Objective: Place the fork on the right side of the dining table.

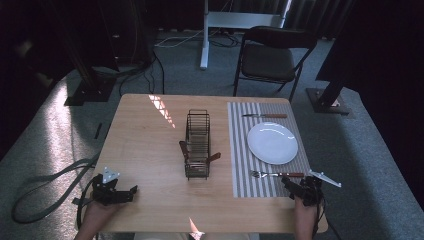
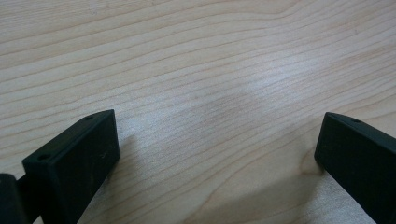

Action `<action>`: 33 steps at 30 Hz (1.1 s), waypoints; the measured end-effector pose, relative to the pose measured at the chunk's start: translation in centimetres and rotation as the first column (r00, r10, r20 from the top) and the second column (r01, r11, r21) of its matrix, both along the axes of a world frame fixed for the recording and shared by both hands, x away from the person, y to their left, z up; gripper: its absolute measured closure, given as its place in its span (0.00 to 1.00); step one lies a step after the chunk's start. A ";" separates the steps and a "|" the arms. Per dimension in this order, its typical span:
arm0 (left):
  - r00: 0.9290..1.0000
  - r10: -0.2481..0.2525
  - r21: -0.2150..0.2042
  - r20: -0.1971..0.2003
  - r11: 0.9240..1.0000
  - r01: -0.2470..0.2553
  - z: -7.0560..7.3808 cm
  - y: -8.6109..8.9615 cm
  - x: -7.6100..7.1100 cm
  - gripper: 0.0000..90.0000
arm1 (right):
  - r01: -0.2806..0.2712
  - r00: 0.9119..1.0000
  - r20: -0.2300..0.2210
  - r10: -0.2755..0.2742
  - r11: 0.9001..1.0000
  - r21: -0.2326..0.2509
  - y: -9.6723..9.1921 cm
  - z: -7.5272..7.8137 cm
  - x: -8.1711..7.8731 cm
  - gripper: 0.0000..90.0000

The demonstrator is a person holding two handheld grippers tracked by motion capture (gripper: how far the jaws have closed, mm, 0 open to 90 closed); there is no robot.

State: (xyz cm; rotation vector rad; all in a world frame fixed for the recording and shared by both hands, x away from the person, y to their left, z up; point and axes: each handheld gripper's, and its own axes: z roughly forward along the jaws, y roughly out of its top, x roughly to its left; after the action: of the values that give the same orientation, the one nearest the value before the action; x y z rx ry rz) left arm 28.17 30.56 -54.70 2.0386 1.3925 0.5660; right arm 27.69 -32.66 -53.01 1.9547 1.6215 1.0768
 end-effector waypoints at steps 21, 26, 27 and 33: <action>1.000 0.000 0.000 0.000 1.000 0.000 0.0 0.0 0.0 0.00 | -0.062 0.994 0.077 0.084 0.967 -0.248 -0.1 -0.3 -3.7 0.15; 1.000 0.000 0.000 0.000 1.000 0.000 0.0 0.0 0.0 0.00 | -0.077 0.993 0.068 0.098 0.960 -0.270 -0.6 -0.6 -4.4 0.15; 1.000 0.000 0.000 0.000 1.000 0.000 0.0 0.0 0.0 0.00 | -0.083 0.992 0.066 0.105 0.957 -0.279 -0.8 -0.7 -4.7 0.14; 1.000 0.000 0.000 -0.001 1.000 0.000 0.0 0.0 0.0 0.00 | -0.115 0.989 0.055 0.138 0.946 -0.302 -1.2 -1.3 -5.4 0.14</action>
State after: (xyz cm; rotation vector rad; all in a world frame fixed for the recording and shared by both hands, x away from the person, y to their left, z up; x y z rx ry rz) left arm 28.17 30.57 -54.69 2.0395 1.3926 0.5657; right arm 22.26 -33.88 -54.29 1.6156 1.7713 0.8784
